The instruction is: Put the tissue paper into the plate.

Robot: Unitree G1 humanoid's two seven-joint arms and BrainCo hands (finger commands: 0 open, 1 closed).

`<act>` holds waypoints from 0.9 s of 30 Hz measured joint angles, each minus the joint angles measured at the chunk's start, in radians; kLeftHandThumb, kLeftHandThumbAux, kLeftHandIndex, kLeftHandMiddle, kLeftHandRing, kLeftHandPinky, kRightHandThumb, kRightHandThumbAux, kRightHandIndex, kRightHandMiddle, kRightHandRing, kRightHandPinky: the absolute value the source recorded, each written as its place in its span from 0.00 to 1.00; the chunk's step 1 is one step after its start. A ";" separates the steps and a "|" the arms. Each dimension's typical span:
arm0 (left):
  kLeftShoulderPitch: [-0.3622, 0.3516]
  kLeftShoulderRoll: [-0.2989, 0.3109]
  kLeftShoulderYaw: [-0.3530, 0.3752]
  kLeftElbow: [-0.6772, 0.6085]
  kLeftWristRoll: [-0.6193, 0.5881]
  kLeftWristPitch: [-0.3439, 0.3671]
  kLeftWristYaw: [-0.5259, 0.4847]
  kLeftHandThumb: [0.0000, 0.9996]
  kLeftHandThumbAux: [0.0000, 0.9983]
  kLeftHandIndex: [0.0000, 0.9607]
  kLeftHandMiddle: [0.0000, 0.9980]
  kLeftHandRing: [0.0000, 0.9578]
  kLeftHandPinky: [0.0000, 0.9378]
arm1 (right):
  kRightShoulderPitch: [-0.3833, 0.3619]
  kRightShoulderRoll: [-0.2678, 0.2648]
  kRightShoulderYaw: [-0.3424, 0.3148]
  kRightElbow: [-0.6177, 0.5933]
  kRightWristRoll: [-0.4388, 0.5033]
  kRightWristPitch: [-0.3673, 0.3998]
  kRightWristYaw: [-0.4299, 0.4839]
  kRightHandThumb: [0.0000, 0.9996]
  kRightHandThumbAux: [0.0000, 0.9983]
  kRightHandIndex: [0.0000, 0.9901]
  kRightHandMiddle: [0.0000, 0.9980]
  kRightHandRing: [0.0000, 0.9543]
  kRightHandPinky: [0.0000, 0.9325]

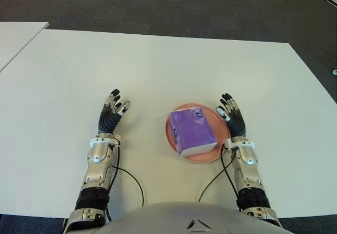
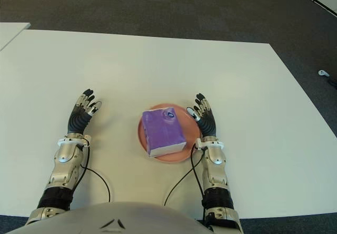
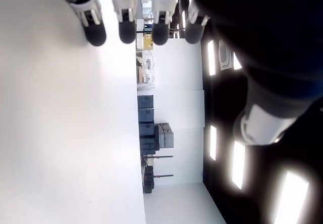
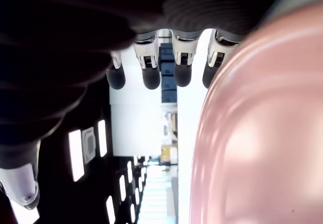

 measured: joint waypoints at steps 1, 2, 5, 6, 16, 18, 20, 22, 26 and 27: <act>0.000 0.000 0.000 0.000 0.000 0.000 0.000 0.00 0.58 0.01 0.01 0.00 0.00 | 0.001 -0.003 -0.006 -0.003 0.014 0.010 0.011 0.00 0.57 0.00 0.00 0.00 0.00; 0.001 0.000 0.000 0.000 0.000 0.000 0.000 0.00 0.58 0.01 0.01 0.00 0.00 | 0.001 -0.005 -0.010 -0.005 0.025 0.017 0.020 0.00 0.57 0.00 0.00 0.00 0.00; 0.001 0.000 -0.001 0.000 0.000 0.000 0.000 0.00 0.58 0.01 0.01 0.00 0.00 | 0.000 -0.011 -0.020 -0.009 0.053 0.034 0.047 0.00 0.57 0.00 0.00 0.00 0.00; 0.001 0.000 -0.001 0.000 0.000 0.000 0.000 0.00 0.58 0.01 0.01 0.00 0.00 | 0.000 -0.012 -0.023 -0.009 0.059 0.037 0.052 0.00 0.57 0.00 0.00 0.00 0.00; 0.001 0.000 -0.002 0.000 0.001 -0.001 0.000 0.00 0.58 0.02 0.01 0.00 0.00 | -0.001 -0.014 -0.037 -0.009 0.086 0.051 0.095 0.00 0.58 0.00 0.00 0.00 0.00; 0.002 0.000 -0.002 0.000 0.002 -0.002 0.000 0.00 0.58 0.02 0.00 0.00 0.00 | -0.001 -0.014 -0.039 -0.010 0.088 0.053 0.099 0.00 0.58 0.00 0.00 0.00 0.00; 0.002 0.000 -0.003 0.001 0.004 -0.002 0.000 0.00 0.58 0.02 0.00 0.00 0.00 | -0.001 -0.014 -0.041 -0.010 0.089 0.056 0.103 0.00 0.58 0.00 0.00 0.00 0.00; 0.002 0.001 -0.003 0.001 0.007 -0.002 0.000 0.00 0.57 0.02 0.00 0.00 0.00 | -0.001 -0.014 -0.042 -0.010 0.089 0.057 0.106 0.00 0.58 0.00 0.00 0.00 0.00; 0.002 0.001 -0.004 0.001 0.008 -0.002 0.000 0.00 0.57 0.02 0.01 0.00 0.00 | -0.001 -0.014 -0.042 -0.009 0.089 0.058 0.110 0.00 0.58 0.00 0.00 0.00 0.00; 0.002 0.001 -0.004 0.001 0.008 -0.002 0.000 0.00 0.57 0.01 0.01 0.00 0.00 | -0.001 -0.014 -0.043 -0.009 0.089 0.058 0.110 0.00 0.58 0.00 0.00 0.00 0.00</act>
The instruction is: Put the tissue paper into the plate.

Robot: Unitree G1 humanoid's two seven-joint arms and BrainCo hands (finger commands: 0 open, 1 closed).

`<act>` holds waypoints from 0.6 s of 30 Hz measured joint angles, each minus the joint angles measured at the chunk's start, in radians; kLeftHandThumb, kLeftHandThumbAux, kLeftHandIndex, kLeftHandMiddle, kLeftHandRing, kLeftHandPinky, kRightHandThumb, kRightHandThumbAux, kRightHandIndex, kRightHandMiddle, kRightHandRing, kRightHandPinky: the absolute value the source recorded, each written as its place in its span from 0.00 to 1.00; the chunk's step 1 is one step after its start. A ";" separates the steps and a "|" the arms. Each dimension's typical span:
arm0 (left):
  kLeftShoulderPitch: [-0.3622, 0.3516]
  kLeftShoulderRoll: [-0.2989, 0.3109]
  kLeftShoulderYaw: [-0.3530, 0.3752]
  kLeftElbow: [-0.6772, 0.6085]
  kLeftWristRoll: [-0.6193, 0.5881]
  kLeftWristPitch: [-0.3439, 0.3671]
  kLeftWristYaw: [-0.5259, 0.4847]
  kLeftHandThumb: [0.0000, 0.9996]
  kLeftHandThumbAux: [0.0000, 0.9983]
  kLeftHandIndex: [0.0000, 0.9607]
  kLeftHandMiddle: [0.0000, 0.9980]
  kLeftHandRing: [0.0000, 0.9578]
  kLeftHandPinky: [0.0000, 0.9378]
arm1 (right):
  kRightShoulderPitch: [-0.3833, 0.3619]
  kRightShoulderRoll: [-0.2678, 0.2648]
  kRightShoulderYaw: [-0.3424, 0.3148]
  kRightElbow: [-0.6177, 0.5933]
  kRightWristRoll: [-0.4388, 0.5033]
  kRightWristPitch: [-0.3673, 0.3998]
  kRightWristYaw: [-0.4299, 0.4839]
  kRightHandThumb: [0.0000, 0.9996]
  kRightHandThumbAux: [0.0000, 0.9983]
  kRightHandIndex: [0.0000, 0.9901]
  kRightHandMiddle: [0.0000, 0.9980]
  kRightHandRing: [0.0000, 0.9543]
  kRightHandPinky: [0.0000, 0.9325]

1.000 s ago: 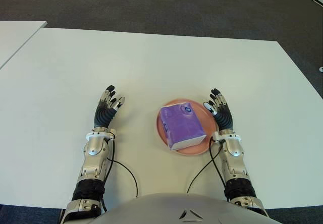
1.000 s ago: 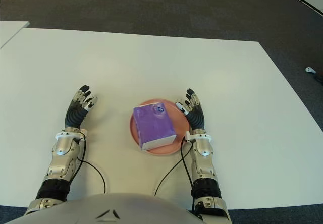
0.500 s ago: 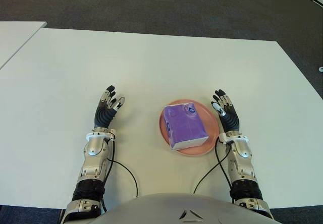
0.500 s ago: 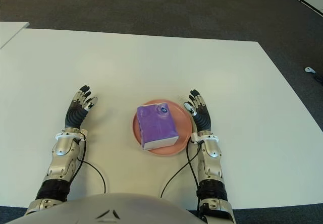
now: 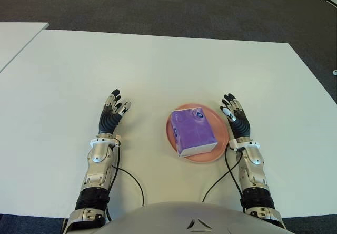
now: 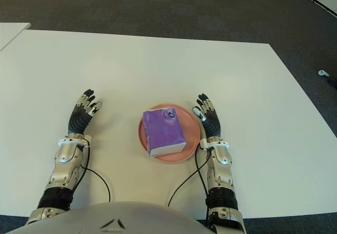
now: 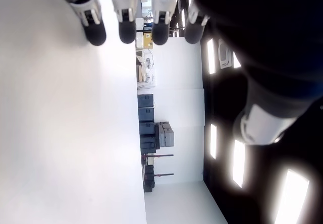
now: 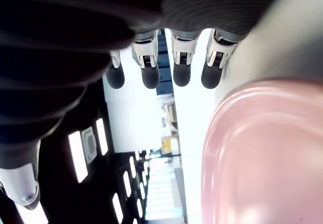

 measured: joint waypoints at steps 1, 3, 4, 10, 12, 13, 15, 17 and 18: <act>0.000 0.000 0.000 0.000 0.000 0.000 0.000 0.00 0.57 0.01 0.00 0.00 0.00 | 0.000 0.000 0.000 0.001 0.000 0.000 0.001 0.00 0.58 0.00 0.00 0.00 0.00; 0.000 0.000 0.000 0.000 0.000 0.000 0.000 0.00 0.58 0.01 0.00 0.00 0.00 | 0.000 0.000 -0.001 0.005 0.000 0.001 0.002 0.00 0.58 0.00 0.00 0.00 0.00; 0.000 0.000 0.000 0.000 0.000 0.000 0.000 0.00 0.58 0.01 0.00 0.00 0.00 | 0.000 0.000 -0.001 0.007 0.000 0.001 0.002 0.00 0.58 0.00 0.00 0.00 0.00; 0.000 0.000 0.000 0.002 0.000 0.000 0.000 0.00 0.58 0.01 0.01 0.00 0.00 | -0.003 0.000 -0.003 0.016 0.000 0.001 0.003 0.00 0.58 0.00 0.00 0.00 0.00; -0.001 0.000 0.000 0.003 0.000 0.000 0.000 0.00 0.58 0.01 0.01 0.00 0.00 | -0.004 0.000 -0.003 0.019 0.000 0.001 0.004 0.00 0.58 0.00 0.00 0.00 0.00; -0.001 0.000 0.000 0.003 0.000 0.000 0.000 0.00 0.58 0.01 0.01 0.00 0.00 | -0.004 0.000 -0.003 0.021 0.000 0.000 0.005 0.00 0.58 0.00 0.00 0.00 0.00; -0.001 0.000 0.000 0.004 0.000 0.000 0.000 0.00 0.58 0.01 0.01 0.00 0.00 | -0.004 0.000 -0.003 0.024 0.000 -0.001 0.007 0.00 0.58 0.00 0.00 0.00 0.00; -0.003 0.001 0.000 0.006 0.000 0.000 0.000 0.00 0.58 0.01 0.01 0.00 0.00 | -0.005 0.000 -0.003 0.028 0.000 -0.003 0.009 0.00 0.58 0.00 0.00 0.00 0.00; -0.003 0.001 0.000 0.007 0.000 -0.001 0.000 0.00 0.58 0.01 0.01 0.00 0.00 | -0.005 0.001 -0.003 0.029 0.000 -0.004 0.011 0.00 0.58 0.00 0.00 0.00 0.00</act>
